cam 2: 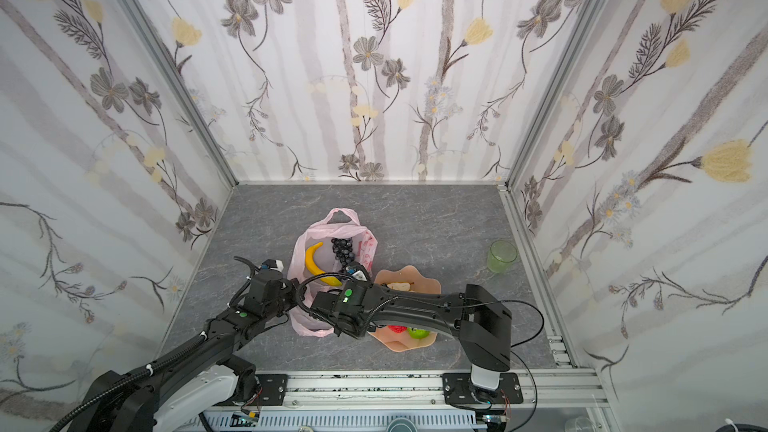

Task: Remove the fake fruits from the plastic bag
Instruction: 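Open the right gripper and move it back over the bag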

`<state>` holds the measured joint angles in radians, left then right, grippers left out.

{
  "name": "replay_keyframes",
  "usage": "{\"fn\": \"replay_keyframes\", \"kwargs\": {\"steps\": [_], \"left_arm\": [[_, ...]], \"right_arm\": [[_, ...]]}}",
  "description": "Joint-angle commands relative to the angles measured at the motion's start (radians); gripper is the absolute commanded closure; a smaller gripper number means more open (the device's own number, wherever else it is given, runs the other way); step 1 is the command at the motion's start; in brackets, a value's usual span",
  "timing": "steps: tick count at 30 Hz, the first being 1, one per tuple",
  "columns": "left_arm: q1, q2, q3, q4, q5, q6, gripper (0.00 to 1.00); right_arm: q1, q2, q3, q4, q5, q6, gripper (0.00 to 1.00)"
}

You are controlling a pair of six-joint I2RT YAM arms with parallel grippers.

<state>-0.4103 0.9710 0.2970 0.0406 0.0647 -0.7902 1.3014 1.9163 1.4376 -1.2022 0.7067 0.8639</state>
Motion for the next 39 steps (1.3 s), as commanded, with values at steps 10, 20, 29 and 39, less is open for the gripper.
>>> {"fn": "replay_keyframes", "kwargs": {"steps": [10,20,29,39], "left_arm": [[0.005,-0.024,-0.032,0.017,-0.02,-0.025,1.0],[0.018,-0.057,-0.077,0.018,-0.047,-0.053,1.0],[0.035,-0.099,-0.1,0.016,-0.046,-0.061,1.0],[0.046,-0.14,-0.122,0.015,-0.06,-0.069,1.0]], "right_arm": [[-0.009,-0.013,0.145,0.304,-0.065,-0.232,0.44],[-0.073,0.137,0.183,0.573,-0.306,-0.381,0.44],[-0.149,0.257,0.215,0.698,-0.422,-0.423,0.45],[-0.177,0.406,0.306,0.761,-0.405,-0.507,0.46]]}}
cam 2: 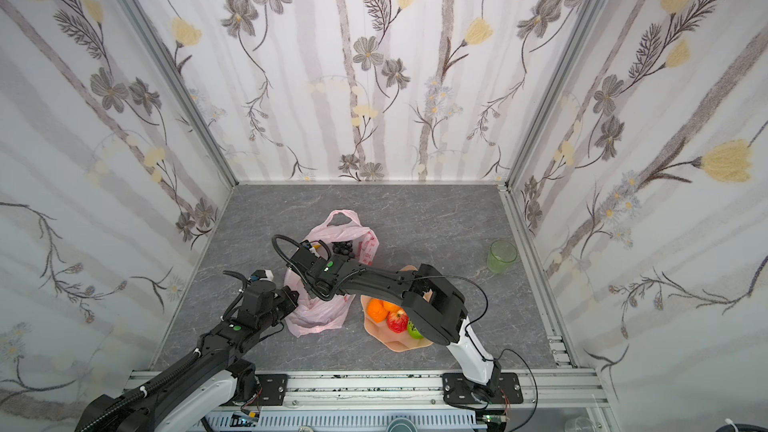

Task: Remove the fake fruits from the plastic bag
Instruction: 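Open the right gripper and move it back over the bag, then reach the right gripper into the bag and close it on the yellow banana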

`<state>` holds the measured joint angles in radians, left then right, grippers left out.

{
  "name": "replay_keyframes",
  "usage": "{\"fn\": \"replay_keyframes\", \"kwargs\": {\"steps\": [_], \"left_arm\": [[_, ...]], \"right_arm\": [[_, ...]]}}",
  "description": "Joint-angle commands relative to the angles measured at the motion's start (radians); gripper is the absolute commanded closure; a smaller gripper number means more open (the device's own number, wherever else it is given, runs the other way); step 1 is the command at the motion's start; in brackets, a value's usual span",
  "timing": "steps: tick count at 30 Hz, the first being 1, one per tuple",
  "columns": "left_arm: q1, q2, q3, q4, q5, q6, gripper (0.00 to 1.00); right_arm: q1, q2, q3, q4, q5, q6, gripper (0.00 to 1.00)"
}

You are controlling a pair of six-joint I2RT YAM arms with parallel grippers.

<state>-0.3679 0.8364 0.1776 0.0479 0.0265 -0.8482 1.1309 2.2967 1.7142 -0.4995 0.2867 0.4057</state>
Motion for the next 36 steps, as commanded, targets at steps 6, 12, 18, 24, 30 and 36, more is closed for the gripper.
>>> {"fn": "replay_keyframes", "kwargs": {"steps": [6,12,18,24,30,36], "left_arm": [[0.009,-0.009,-0.012,0.009,-0.03,-0.022,1.0],[0.012,-0.008,-0.016,0.009,-0.03,-0.017,1.0],[0.015,-0.005,-0.015,0.008,-0.031,-0.017,1.0],[0.023,-0.004,-0.016,0.009,-0.043,-0.017,1.0],[0.033,-0.002,-0.015,0.008,-0.05,-0.011,1.0],[0.041,-0.001,-0.016,0.008,-0.046,-0.006,1.0]], "right_arm": [[-0.037,0.098,0.096,0.084,-0.076,-0.143,0.45],[-0.058,0.16,0.164,0.08,-0.086,-0.172,0.46],[-0.068,0.221,0.236,0.063,-0.097,-0.194,0.44],[-0.074,0.253,0.268,0.063,-0.104,-0.196,0.45],[-0.077,0.265,0.272,0.073,-0.127,-0.196,0.5],[-0.085,0.286,0.283,0.07,-0.13,-0.193,0.5]]}}
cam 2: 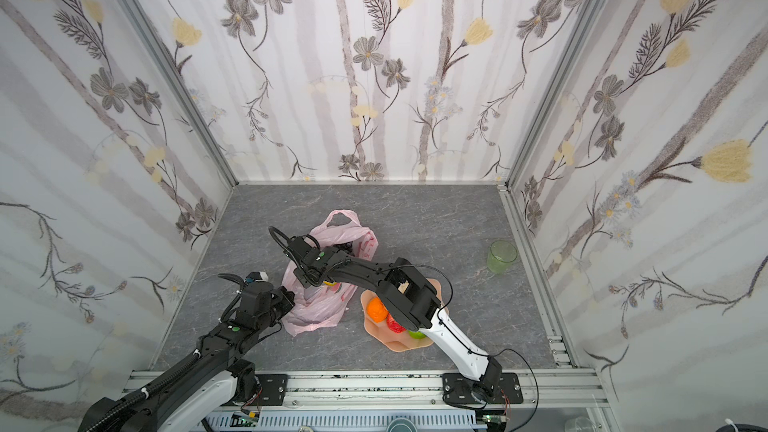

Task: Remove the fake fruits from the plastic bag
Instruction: 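Reach the right gripper into the bag and close it on the yellow banana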

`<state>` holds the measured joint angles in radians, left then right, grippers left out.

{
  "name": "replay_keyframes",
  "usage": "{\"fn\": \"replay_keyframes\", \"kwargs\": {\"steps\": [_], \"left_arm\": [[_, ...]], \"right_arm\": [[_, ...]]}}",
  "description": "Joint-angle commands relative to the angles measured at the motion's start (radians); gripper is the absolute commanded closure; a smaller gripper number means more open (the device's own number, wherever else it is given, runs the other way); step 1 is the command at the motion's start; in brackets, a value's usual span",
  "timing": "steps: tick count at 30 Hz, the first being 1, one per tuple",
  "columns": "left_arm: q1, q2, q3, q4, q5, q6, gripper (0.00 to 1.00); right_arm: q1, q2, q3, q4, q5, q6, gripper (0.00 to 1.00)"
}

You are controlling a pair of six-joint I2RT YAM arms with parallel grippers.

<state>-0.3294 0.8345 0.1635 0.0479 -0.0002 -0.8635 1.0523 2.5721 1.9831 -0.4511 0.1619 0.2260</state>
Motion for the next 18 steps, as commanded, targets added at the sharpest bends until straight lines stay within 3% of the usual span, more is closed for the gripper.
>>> {"fn": "replay_keyframes", "kwargs": {"steps": [1,11,18], "left_arm": [[0.003,-0.001,-0.001,0.008,-0.018,0.009,1.0],[0.014,0.006,0.0,0.009,-0.011,0.018,1.0],[0.017,0.058,0.039,0.01,0.007,0.061,1.0]], "right_arm": [[-0.008,0.014,0.017,0.019,-0.007,-0.013,0.5],[-0.012,0.013,0.058,-0.019,-0.036,-0.024,0.66],[-0.012,-0.028,0.056,-0.024,-0.041,-0.023,0.71]]}}
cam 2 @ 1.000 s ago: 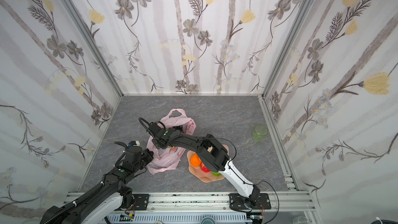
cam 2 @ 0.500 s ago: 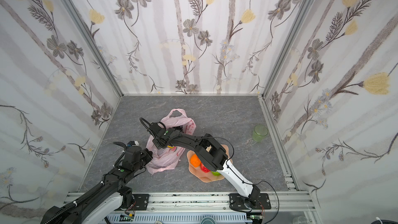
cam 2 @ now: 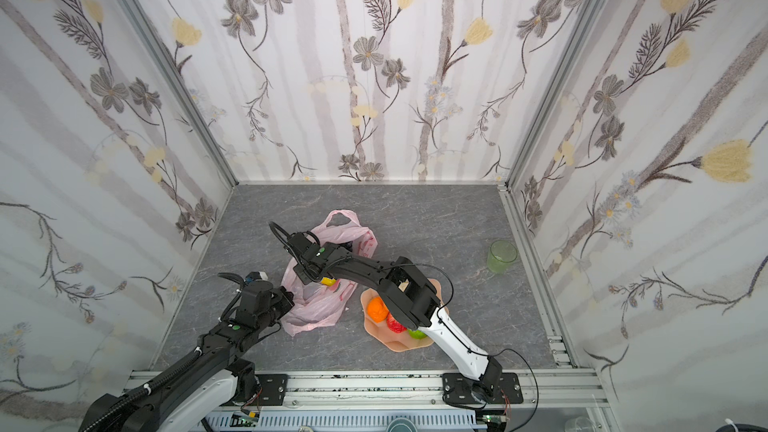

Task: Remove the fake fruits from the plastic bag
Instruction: 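Reach the right gripper into the bag and close it on the yellow banana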

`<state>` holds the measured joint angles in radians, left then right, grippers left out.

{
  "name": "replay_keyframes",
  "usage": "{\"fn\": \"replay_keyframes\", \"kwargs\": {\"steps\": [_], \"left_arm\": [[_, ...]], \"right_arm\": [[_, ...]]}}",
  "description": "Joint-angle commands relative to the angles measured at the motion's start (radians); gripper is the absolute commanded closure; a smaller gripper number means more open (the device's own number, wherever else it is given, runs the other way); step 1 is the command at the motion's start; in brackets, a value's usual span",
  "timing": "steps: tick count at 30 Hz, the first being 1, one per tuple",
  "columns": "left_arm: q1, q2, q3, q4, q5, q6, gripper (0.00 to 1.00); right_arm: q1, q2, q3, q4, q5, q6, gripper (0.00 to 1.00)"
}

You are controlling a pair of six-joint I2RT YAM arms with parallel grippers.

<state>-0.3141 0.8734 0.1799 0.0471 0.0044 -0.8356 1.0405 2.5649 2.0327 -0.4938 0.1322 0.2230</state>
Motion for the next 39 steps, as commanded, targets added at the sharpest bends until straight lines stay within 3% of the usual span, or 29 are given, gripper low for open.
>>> {"fn": "replay_keyframes", "kwargs": {"steps": [1,17,31,39], "left_arm": [[0.003,0.027,0.031,0.011,0.006,0.037,1.0],[0.006,0.045,0.067,0.011,-0.004,0.061,1.0],[0.009,0.075,0.089,0.014,0.008,0.058,1.0],[-0.002,0.085,0.103,0.023,0.036,0.058,1.0]], "right_arm": [[-0.001,-0.023,0.008,0.018,-0.011,-0.021,0.71],[0.0,-0.095,-0.061,-0.024,-0.013,-0.022,0.72],[0.026,-0.314,-0.261,-0.055,-0.042,-0.031,0.72],[0.059,-0.351,-0.299,0.001,-0.037,-0.008,0.71]]}}
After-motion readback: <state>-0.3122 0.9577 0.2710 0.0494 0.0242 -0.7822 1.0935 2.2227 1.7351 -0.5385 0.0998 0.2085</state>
